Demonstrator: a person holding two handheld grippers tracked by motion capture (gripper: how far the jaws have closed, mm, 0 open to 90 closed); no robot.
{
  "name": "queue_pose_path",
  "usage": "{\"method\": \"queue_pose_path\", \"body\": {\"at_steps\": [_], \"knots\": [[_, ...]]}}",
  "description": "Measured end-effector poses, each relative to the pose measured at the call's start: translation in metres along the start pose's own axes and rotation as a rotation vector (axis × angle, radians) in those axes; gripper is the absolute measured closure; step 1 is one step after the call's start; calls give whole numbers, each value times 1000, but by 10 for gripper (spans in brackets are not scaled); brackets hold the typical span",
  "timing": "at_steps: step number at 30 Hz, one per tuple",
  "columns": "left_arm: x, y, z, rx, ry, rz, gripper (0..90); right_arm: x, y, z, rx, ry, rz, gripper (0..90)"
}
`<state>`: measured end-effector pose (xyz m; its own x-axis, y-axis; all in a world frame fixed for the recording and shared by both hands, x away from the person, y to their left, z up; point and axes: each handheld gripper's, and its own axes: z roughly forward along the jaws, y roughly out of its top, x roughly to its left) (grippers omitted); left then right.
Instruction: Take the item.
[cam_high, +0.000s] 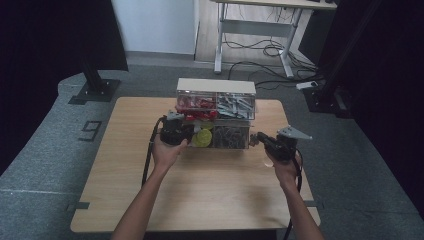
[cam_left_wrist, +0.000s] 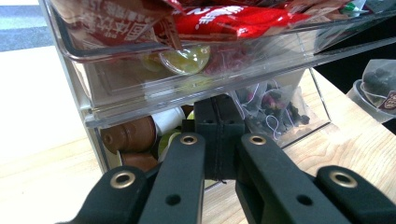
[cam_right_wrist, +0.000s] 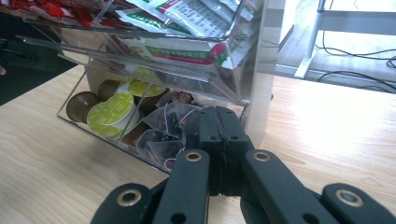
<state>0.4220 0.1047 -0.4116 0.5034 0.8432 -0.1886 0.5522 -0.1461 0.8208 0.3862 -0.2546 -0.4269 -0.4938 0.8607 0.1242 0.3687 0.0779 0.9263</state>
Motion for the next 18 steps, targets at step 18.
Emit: {"method": "queue_pose_path", "body": {"at_steps": [18], "knots": [[1, -3, 2, 6, -6, -9, 900, -16, 3, -14, -14, -40, 15, 897]]}}
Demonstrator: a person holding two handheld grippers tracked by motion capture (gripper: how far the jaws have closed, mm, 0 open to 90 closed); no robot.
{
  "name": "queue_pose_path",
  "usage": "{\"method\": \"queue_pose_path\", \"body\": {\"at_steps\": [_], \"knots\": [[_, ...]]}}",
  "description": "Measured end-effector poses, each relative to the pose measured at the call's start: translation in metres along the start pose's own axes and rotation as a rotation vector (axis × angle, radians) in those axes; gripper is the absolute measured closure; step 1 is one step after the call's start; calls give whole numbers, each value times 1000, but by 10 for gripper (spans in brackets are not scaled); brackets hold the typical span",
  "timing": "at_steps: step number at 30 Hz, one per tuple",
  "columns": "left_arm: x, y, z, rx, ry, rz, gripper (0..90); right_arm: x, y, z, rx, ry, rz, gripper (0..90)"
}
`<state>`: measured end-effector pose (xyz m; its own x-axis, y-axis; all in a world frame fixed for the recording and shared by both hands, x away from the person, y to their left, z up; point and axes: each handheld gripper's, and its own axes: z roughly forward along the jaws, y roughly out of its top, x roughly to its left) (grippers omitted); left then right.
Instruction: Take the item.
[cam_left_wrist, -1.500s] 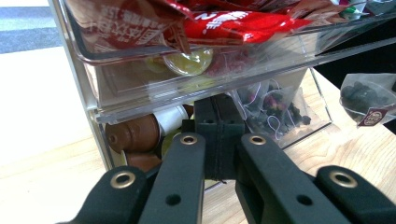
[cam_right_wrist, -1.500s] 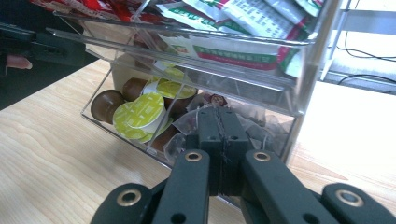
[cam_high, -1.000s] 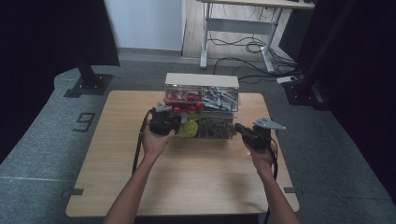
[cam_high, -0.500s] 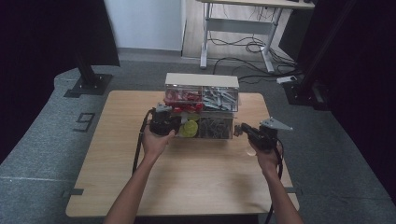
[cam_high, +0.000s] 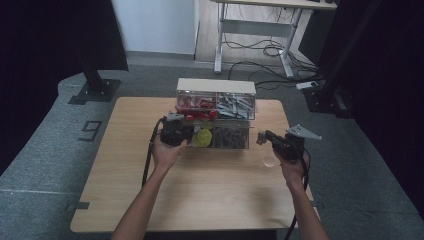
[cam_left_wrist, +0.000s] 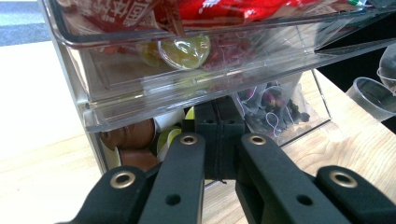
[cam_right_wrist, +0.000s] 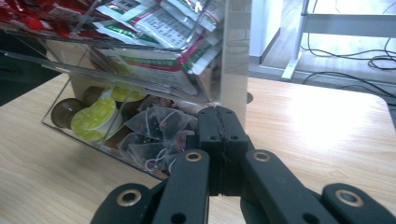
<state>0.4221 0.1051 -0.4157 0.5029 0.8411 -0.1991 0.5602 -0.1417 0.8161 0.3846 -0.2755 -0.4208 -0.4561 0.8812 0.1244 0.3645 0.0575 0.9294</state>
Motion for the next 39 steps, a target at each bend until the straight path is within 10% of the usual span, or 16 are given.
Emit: {"method": "queue_pose_path", "body": {"at_steps": [39], "knots": [[1, 0, 1, 4, -9, -6, 900, -49, -11, 0, 27, -116, 86, 897]]}}
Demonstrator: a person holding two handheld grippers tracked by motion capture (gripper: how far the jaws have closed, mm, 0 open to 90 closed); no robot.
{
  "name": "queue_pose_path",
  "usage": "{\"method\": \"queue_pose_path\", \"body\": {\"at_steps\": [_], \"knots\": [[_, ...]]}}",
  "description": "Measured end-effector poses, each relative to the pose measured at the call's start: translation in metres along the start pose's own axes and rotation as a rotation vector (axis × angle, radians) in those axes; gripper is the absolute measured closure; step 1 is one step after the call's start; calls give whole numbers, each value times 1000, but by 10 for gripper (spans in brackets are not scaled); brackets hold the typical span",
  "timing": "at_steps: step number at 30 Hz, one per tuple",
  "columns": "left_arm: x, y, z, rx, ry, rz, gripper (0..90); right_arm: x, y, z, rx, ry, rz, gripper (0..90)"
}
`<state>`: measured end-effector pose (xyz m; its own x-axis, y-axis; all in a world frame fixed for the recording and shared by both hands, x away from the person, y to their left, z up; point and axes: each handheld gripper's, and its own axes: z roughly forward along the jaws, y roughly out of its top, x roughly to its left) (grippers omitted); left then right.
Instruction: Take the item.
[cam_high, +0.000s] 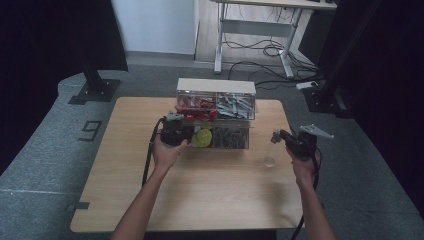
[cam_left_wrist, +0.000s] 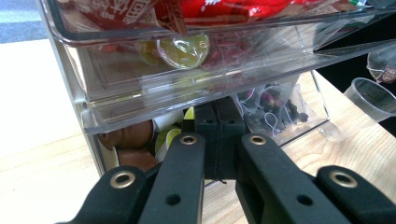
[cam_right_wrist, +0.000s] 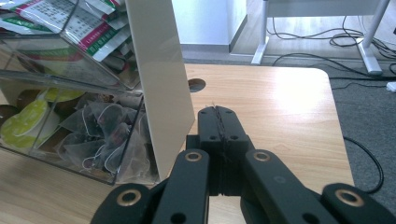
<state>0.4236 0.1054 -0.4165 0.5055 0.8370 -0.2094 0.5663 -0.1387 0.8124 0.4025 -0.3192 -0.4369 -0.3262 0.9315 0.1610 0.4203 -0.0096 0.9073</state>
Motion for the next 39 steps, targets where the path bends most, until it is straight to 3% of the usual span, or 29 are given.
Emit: {"method": "queue_pose_path", "body": {"at_steps": [9, 10, 11, 17, 39], "knots": [[0, -2, 3, 6, 0, -2, 900, -5, -4, 3, 9, -16, -4, 893], [0, -2, 3, 6, -1, -2, 900, -5, -4, 4, 10, -18, -13, 866], [0, -2, 3, 6, -2, -2, 900, -3, -5, 5, 14, -27, -30, 739], [-1, -2, 3, 6, -3, -2, 900, 0, -4, 2, -4, -46, -54, 703], [-3, -3, 6, 11, -8, 1, 899, 8, -16, -10, -43, 22, -39, 656]]}}
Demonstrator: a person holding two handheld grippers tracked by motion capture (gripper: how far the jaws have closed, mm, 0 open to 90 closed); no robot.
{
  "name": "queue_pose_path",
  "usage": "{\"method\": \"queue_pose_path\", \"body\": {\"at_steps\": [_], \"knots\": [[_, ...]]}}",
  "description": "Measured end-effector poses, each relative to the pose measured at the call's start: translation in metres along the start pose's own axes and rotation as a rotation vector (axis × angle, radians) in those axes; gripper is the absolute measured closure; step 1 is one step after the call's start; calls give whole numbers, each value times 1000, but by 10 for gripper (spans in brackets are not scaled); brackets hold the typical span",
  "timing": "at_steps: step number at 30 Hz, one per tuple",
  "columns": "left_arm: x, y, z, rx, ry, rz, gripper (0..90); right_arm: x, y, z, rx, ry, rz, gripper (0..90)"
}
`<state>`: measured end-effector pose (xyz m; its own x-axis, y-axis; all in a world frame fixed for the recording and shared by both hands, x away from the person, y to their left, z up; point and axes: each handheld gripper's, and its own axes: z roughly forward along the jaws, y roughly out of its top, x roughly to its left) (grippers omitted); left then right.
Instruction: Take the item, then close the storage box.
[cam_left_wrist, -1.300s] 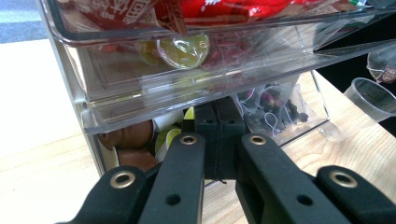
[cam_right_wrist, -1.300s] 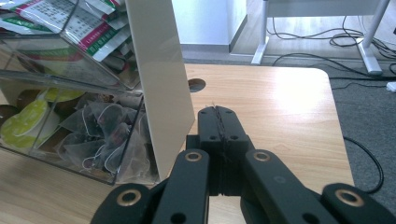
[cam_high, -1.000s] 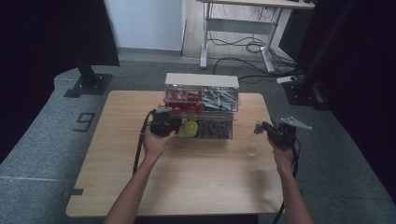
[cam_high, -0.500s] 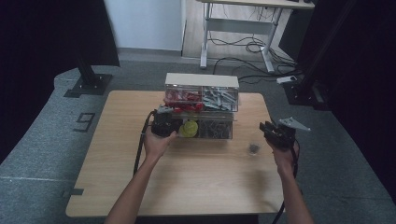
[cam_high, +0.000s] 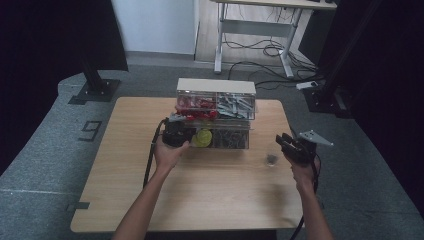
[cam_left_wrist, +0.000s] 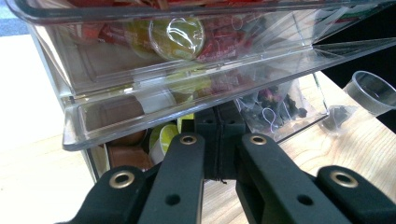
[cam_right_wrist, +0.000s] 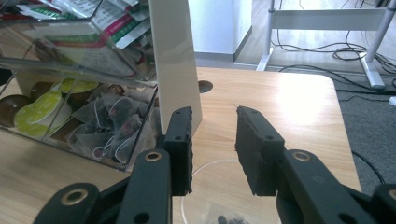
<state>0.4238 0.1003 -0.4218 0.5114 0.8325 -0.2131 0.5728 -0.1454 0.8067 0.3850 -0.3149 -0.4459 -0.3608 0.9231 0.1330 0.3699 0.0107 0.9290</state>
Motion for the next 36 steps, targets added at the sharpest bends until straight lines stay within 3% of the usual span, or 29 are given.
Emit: {"method": "queue_pose_path", "body": {"at_steps": [36], "knots": [[0, -2, 1, -1, -5, -3, 900, 15, -33, -17, -18, 55, 13, 644]]}}
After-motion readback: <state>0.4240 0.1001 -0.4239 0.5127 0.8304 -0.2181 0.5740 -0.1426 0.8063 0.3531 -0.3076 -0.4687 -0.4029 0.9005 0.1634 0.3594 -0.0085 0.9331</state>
